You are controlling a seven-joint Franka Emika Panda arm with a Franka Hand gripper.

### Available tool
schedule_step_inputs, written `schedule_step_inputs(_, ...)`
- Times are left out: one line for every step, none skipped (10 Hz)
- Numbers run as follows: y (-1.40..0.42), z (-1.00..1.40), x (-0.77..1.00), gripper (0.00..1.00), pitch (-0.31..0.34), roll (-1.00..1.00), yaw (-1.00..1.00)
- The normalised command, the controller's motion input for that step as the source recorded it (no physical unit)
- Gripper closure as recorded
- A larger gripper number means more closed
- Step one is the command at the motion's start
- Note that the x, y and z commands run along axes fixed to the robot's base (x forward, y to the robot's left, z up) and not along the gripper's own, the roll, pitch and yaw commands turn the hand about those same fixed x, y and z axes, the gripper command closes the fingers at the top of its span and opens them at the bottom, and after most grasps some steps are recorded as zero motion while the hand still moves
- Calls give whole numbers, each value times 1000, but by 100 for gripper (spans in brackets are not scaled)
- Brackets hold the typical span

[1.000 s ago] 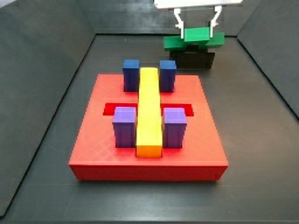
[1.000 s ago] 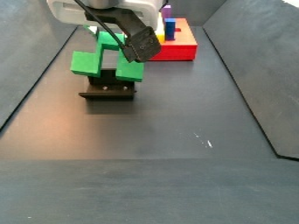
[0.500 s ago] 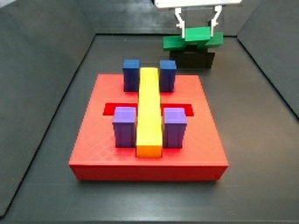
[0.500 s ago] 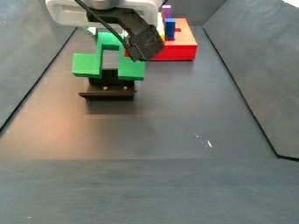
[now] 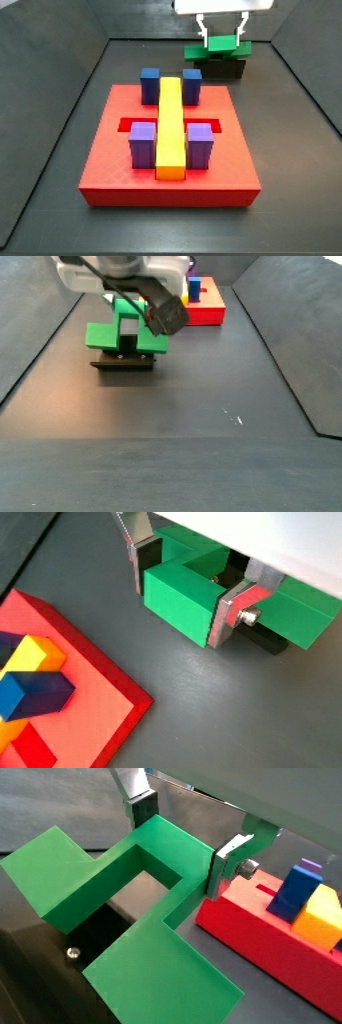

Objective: Pick up the green object. Move up. Place the green object on the fixture. Regrasp the green object. Move to above the board. Insert the green object.
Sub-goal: Place the green object on the fixture.

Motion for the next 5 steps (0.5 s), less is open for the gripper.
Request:
schedule_step_inputs(106, -223, 123, 100, 6, -206, -217)
schedule_step_inputs(117, -146, 129, 100, 43, -231, -200)
schedule_step_inputs(214, 0, 223, 100, 100, -271, -171)
schedule_step_inputs(311, 20, 303, 100, 189, -351, -86)
schedule_step_inputs(203, 0, 237, 100, 174, -311, -49)
